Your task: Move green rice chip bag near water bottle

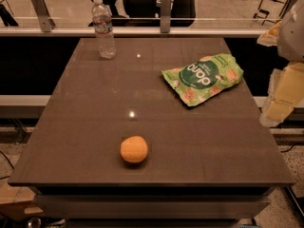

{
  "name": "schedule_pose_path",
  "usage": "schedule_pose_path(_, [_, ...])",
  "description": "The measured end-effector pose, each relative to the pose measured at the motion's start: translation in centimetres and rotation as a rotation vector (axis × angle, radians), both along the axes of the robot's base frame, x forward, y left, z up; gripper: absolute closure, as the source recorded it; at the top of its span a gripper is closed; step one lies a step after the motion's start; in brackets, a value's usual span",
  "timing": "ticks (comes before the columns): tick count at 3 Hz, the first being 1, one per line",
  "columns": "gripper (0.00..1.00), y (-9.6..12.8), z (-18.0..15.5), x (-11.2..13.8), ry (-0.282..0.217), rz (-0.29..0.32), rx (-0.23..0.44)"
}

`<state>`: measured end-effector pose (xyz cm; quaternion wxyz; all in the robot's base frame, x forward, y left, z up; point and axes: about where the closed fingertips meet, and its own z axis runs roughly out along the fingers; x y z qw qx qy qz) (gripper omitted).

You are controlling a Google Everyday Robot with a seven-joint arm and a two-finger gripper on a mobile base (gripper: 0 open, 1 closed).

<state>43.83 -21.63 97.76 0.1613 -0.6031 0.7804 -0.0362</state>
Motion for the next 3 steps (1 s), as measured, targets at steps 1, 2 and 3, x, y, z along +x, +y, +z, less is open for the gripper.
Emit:
schedule_pose_path(1, [0.00,0.0,0.0,0.0,-0.001,0.000,0.000])
schedule_pose_path(2, [0.00,0.4,1.5,1.7,-0.061,0.045,-0.022])
schedule_pose_path(3, [0.00,0.7,2.8,3.9,-0.129,0.097,-0.040])
